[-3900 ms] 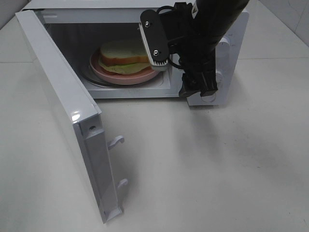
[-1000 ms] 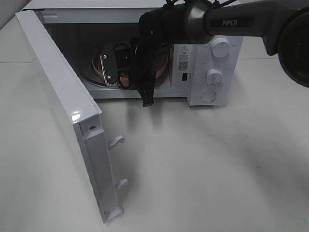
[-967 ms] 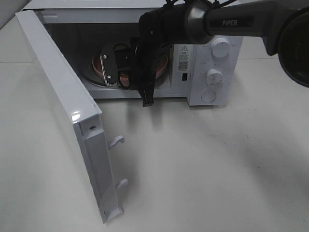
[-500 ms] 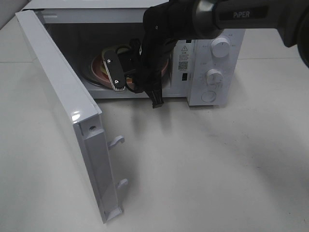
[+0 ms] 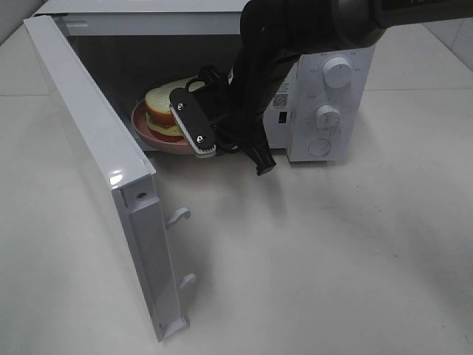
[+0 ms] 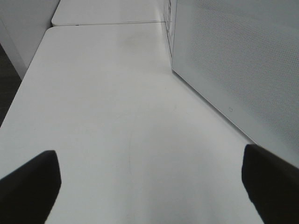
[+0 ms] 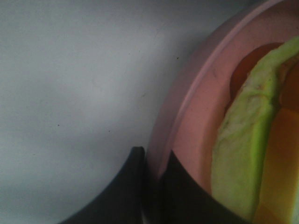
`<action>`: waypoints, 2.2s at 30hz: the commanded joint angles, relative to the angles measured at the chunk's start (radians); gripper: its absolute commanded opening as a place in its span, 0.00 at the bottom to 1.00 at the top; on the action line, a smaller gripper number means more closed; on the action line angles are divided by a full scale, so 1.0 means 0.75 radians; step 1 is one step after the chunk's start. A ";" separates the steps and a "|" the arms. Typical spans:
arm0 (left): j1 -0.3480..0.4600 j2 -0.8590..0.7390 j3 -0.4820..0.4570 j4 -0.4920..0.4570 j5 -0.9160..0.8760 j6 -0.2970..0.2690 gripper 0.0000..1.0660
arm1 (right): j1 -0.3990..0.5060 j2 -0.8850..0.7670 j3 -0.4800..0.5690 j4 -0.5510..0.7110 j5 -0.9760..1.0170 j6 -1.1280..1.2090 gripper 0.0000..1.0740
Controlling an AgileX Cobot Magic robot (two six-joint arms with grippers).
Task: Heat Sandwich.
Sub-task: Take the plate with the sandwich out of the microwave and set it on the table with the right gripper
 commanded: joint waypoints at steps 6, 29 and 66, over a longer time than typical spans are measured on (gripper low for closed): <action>0.007 -0.036 0.004 0.004 -0.011 0.001 0.94 | 0.000 -0.117 0.092 0.048 -0.084 -0.056 0.00; 0.007 -0.036 0.004 0.004 -0.011 0.001 0.94 | 0.004 -0.381 0.425 0.168 -0.199 -0.181 0.00; 0.007 -0.036 0.004 0.004 -0.011 0.001 0.94 | 0.004 -1.004 1.116 0.161 -0.291 -0.059 0.00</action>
